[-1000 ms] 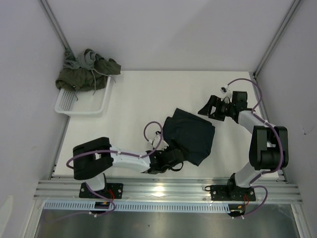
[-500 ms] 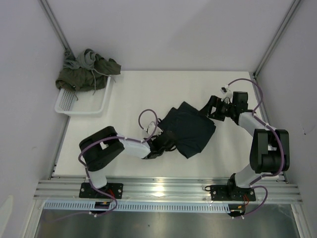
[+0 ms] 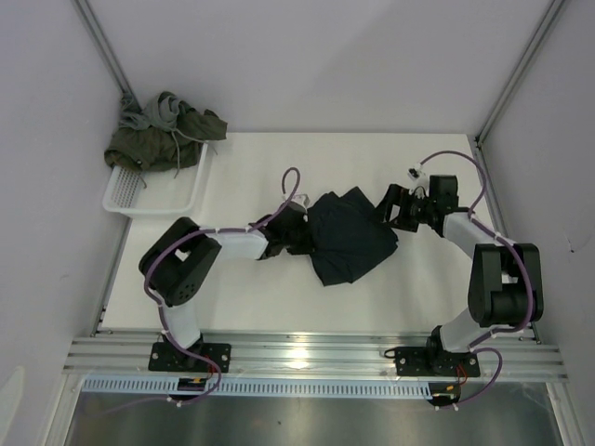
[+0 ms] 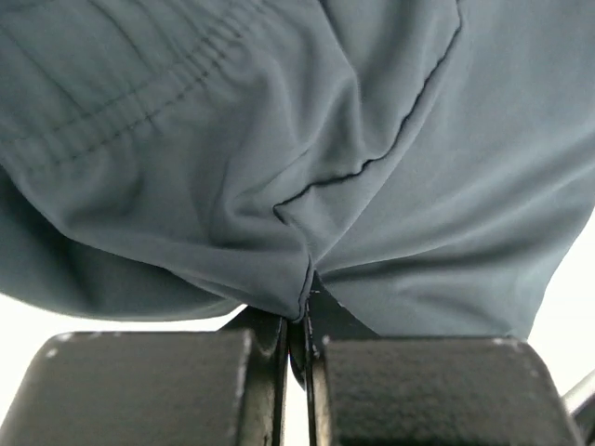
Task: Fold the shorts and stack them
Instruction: Fold the shorts
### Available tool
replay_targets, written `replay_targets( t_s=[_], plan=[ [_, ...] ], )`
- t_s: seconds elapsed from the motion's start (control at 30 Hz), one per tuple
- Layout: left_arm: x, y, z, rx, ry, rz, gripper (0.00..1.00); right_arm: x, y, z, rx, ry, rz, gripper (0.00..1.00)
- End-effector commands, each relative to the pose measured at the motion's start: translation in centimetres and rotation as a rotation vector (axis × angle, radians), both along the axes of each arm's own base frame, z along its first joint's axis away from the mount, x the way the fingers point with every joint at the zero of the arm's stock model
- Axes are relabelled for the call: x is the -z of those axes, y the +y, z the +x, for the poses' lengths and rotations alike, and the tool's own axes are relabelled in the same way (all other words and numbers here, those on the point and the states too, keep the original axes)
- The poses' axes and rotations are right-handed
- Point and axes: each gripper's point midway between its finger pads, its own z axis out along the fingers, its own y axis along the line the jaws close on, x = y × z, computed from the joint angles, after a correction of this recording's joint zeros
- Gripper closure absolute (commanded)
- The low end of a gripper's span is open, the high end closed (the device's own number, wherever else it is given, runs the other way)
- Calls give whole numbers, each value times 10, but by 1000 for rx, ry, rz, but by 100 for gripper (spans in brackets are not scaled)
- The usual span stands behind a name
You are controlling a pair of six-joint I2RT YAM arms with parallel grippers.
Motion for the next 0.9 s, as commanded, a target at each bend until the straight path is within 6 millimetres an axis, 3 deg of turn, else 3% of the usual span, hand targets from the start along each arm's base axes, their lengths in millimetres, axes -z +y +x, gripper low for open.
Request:
replay_targets(
  t_s=[0.0, 0.13, 0.23, 0.43, 0.6, 0.73, 0.87],
  plan=[
    [20, 18, -28, 347, 80, 10, 98, 24, 0, -4, 20, 49, -42, 0],
    [14, 35, -25, 395, 93, -129, 89, 33, -3, 6, 42, 69, -64, 1],
    [19, 51, -15, 387, 100, -98, 85, 43, -8, 21, 60, 94, -96, 1],
    [11, 51, 4, 399, 69, -44, 76, 63, -5, 39, 42, 135, -89, 0],
    [3, 52, 13, 394, 41, -19, 60, 78, 32, 25, -94, 166, 14, 1],
    [3, 52, 17, 384, 38, -6, 44, 81, 45, 15, -136, 179, -2, 1],
    [2, 51, 21, 372, 33, -10, 38, 82, 49, 4, -145, 189, -28, 2]
  ],
)
